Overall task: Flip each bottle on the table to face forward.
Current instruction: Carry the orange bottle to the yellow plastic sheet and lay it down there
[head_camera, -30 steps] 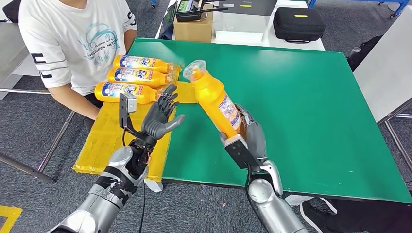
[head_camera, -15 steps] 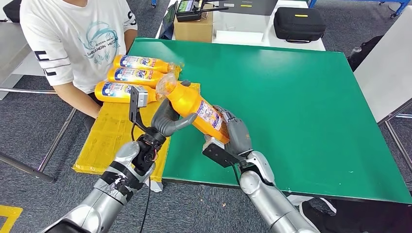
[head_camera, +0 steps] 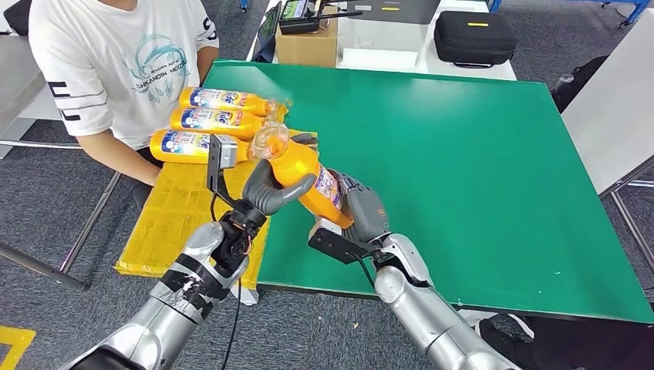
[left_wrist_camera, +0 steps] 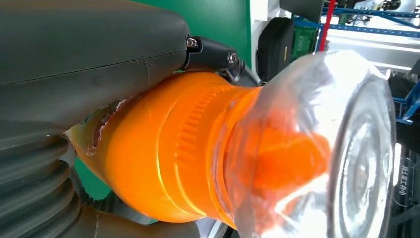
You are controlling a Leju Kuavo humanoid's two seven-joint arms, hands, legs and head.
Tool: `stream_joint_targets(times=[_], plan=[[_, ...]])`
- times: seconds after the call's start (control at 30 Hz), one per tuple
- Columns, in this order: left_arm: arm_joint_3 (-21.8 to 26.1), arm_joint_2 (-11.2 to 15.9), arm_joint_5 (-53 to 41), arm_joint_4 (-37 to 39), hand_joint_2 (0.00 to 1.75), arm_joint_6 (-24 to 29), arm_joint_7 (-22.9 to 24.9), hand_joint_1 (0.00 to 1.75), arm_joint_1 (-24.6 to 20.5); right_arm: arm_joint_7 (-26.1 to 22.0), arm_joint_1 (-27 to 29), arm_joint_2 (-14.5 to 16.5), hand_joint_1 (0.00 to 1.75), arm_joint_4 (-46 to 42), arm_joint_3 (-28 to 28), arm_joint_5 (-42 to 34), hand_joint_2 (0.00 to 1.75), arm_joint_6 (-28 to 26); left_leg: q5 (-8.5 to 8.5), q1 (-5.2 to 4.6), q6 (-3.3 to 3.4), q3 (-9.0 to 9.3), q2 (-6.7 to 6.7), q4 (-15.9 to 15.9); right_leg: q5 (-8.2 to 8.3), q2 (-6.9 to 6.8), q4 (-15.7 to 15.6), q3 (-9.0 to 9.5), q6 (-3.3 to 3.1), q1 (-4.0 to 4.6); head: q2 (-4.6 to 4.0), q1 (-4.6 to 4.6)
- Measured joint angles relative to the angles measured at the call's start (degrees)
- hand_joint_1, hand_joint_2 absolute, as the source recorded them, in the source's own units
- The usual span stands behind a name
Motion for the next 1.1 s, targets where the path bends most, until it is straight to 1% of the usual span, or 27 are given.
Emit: stream_joint_targets(times=[0.13, 0.17, 0.3, 0.37, 0.5, 0.6, 0.67, 0.77, 0.93, 1.0, 1.1], plan=[[0.33, 0.01, 1.59, -0.28, 1.75, -0.16, 0.09, 1.75, 0.09, 0.24, 0.02, 0.12, 1.75, -0.02, 0.02, -0.6, 1.75, -0.54, 0.0, 0.0, 0.0, 0.0, 0.0, 0.0, 0.0, 0.0, 0.0, 0.0, 0.0, 0.0, 0.0, -0.01], [0.42, 0.02, 1.83, -0.31, 1.75, -0.15, 0.09, 1.75, 0.13, 0.25, 0.04, 0.16, 1.72, -0.02, 0.02, -0.81, 1.75, -0.52, 0.0, 0.0, 0.0, 0.01, 0.0, 0.0, 0.0, 0.0, 0.0, 0.0, 0.0, 0.0, 0.0, -0.01], [0.9, 0.04, 2.33, -0.4, 1.75, 0.01, -0.02, 1.75, 0.41, 0.39, 0.12, 0.27, 0.02, -0.03, 0.03, -1.17, 1.75, -0.61, 0.0, 0.0, 0.0, 0.01, 0.0, 0.0, 0.0, 0.0, 0.0, 0.0, 0.0, 0.0, 0.0, -0.01], [1.11, 0.04, 2.31, -0.63, 1.75, 0.59, -0.5, 1.75, 0.61, 0.63, 0.41, 0.36, 0.0, -0.26, -0.02, -1.62, 1.75, -1.22, 0.0, 0.0, 0.0, 0.01, 0.0, 0.0, 0.0, 0.0, 0.0, 0.0, 0.0, 0.0, 0.0, -0.01], [1.52, 0.1, -0.35, -1.66, 1.75, 3.89, -3.14, 1.75, 1.0, 1.33, 1.92, 0.43, 0.0, -2.01, -1.05, -4.14, 1.75, -3.88, 0.0, 0.0, 0.0, 0.0, -0.01, 0.0, 0.0, 0.0, 0.0, 0.0, 0.0, 0.0, 0.0, 0.01], [1.59, 0.11, -0.7, -1.74, 1.75, 4.22, -3.42, 1.75, 1.02, 1.38, 2.11, 0.43, 0.0, -2.21, -1.2, -4.4, 1.75, -4.16, 0.0, 0.0, 0.0, 0.0, -0.01, 0.0, 0.0, 0.0, 0.0, 0.0, 0.0, 0.0, 0.0, 0.01], [2.14, 0.4, -2.92, -2.23, 1.75, 5.8, -4.66, 1.75, 1.05, 1.44, 3.43, 0.38, 0.0, -3.97, -2.55, -5.65, 1.75, -5.41, 0.0, 0.0, 0.0, 0.0, -0.01, 0.0, 0.0, 0.0, 0.0, 0.0, 0.0, 0.0, 0.0, 0.01], [3.99, 1.34, -8.86, -3.56, 1.75, 9.49, -7.48, 1.75, 1.29, 0.82, 7.78, 0.13, 0.0, -10.41, -7.26, -9.51, 1.75, -8.22, -0.01, 0.0, 0.0, 0.0, -0.01, 0.0, -0.01, -0.01, -0.01, 0.0, 0.0, 0.0, 0.0, -0.01], [5.39, 2.81, -17.25, -3.59, 1.75, 13.23, -10.69, 1.75, 1.24, -2.46, 12.36, 0.01, 0.0, -17.95, -12.51, -16.65, 1.75, -10.58, -0.01, 0.0, 0.0, 0.01, 0.0, 0.0, -0.01, 0.0, -0.01, 0.0, 0.0, 0.0, 0.0, -0.01], [5.75, 3.71, -23.95, -3.07, 1.75, 15.94, -12.09, 1.75, 0.91, -3.44, 14.14, -0.03, 0.0, -21.27, -14.48, -18.81, 1.75, -10.71, -0.01, 0.0, 0.0, 0.01, 0.0, 0.0, -0.01, 0.0, -0.01, -0.01, 0.0, 0.0, 0.0, -0.01], [5.88, 5.32, -38.23, -1.02, 1.75, 20.58, -12.98, 1.75, -0.25, -3.9, 16.22, -0.05, 0.0, -25.98, -17.24, -20.63, 1.75, -10.1, -0.01, 0.0, 0.0, 0.01, 0.0, 0.0, -0.01, 0.0, -0.01, -0.01, -0.01, 0.0, 0.0, 0.0]])
